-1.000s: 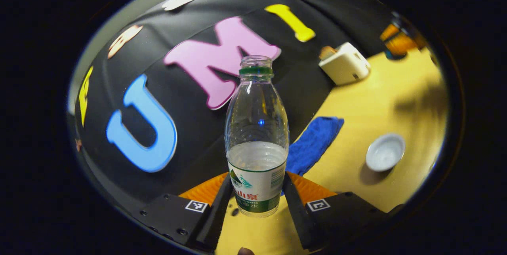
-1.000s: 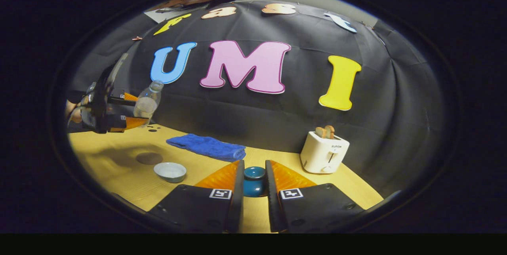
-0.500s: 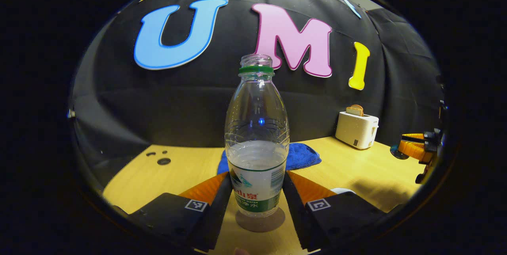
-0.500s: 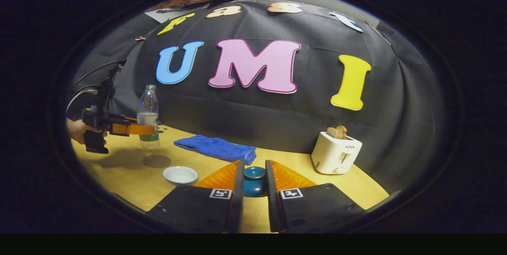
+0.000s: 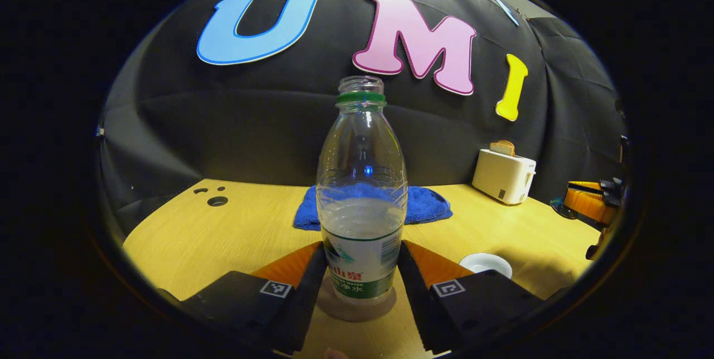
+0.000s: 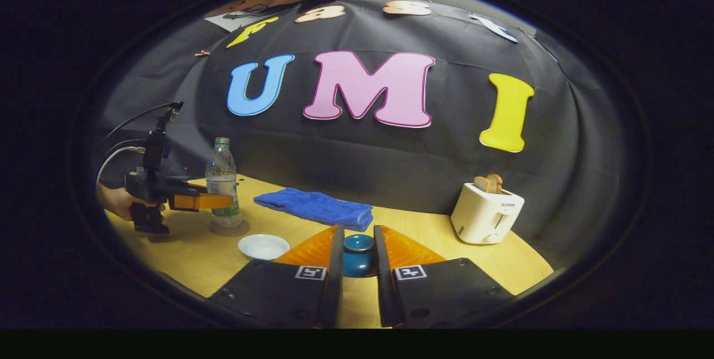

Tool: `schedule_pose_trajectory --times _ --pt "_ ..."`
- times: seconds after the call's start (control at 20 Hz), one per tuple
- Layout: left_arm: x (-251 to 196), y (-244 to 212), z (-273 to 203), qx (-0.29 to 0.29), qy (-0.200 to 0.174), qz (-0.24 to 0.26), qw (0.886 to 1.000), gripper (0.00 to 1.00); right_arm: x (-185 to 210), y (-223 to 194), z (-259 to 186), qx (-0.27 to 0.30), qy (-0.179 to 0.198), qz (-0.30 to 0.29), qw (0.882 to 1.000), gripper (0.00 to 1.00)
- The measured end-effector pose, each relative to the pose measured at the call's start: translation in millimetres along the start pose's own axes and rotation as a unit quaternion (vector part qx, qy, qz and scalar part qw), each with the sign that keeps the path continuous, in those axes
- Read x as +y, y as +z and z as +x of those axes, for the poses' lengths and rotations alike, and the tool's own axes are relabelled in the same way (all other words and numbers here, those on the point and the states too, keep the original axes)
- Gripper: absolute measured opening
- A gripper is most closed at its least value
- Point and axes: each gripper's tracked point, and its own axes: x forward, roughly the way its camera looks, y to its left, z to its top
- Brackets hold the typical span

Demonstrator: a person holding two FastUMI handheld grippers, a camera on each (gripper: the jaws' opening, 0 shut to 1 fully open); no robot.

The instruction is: Open the teacup lid with one hand, grasp the water bottle and pour water into the teacup with the other hand; after pouring, place the water bottle on the coaster and then close the teacup lid.

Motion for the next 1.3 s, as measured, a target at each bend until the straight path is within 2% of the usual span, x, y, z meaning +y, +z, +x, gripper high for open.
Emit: schedule_pose_trajectory --times 0.05,0.1,0.15,0.3,0.35,0.4,0.45,0.5,0.6,0.65,0.7,1.0,1.05,1.1,1.15,1.25,1.3 --pt "1 -1 2 -0.001 0.004 -0.001 1.0 0.76 1 0 0 0.0 0.001 0.0 1.0 0.34" --pt "2 -3 3 0.0 0.008 0.0 1.0 0.71 2 0 0 0.0 0.002 0.001 1.0 0.3" --pt "4 -4 3 0.002 0.013 0.0 1.0 0.77 3 -1 1 0.001 0.003 0.002 1.0 0.3" --pt "4 -10 4 0.011 0.011 -0.006 1.0 0.78 8 -2 2 0.003 0.007 0.007 1.0 0.3" --pt "4 -10 4 0.012 0.011 -0.006 1.0 0.79 10 -2 4 0.003 0.009 0.008 1.0 0.34" --pt "3 -9 4 0.009 0.011 -0.006 1.0 0.79 12 -2 4 0.003 0.011 0.009 1.0 0.34" --pt "3 -10 4 0.011 0.01 -0.006 1.0 0.79 15 -2 4 0.003 0.013 0.01 1.0 0.3" --pt "3 -11 3 0.01 0.009 -0.006 1.0 0.8 18 -2 5 0.003 0.015 0.013 1.0 0.34" --pt "2 -12 2 0.012 0.008 -0.008 1.0 0.81 24 -1 7 0.0 0.019 0.02 1.0 0.34" --pt "4 -14 0 0.013 0.01 -0.008 1.0 0.84 28 0 8 -0.001 0.023 0.025 0.999 0.29" --pt "5 -15 -3 0.013 0.01 -0.008 1.0 0.95 34 1 10 -0.001 0.027 0.03 0.999 0.3" --pt "0 -19 -14 0.015 0.001 -0.007 1.0 0.96 78 -1 27 0.007 0.068 0.08 0.994 0.3" --pt "0 -20 -17 0.016 -0.001 -0.002 1.0 0.95 87 0 32 0.007 0.076 0.089 0.993 0.25" --pt "-1 -22 -19 0.018 -0.002 0.001 1.0 0.95 95 -1 35 0.008 0.084 0.094 0.992 0.29" --pt "-2 -24 -23 0.021 -0.005 0.003 1.0 0.95 103 -5 40 0.012 0.09 0.097 0.991 0.25" --pt "-7 -27 -31 0.024 -0.014 0.001 1.0 0.96 115 -13 48 0.018 0.099 0.109 0.989 0.34" --pt "-9 -30 -35 0.027 -0.017 0.0 1.0 0.95 120 -16 52 0.021 0.103 0.115 0.988 0.3"
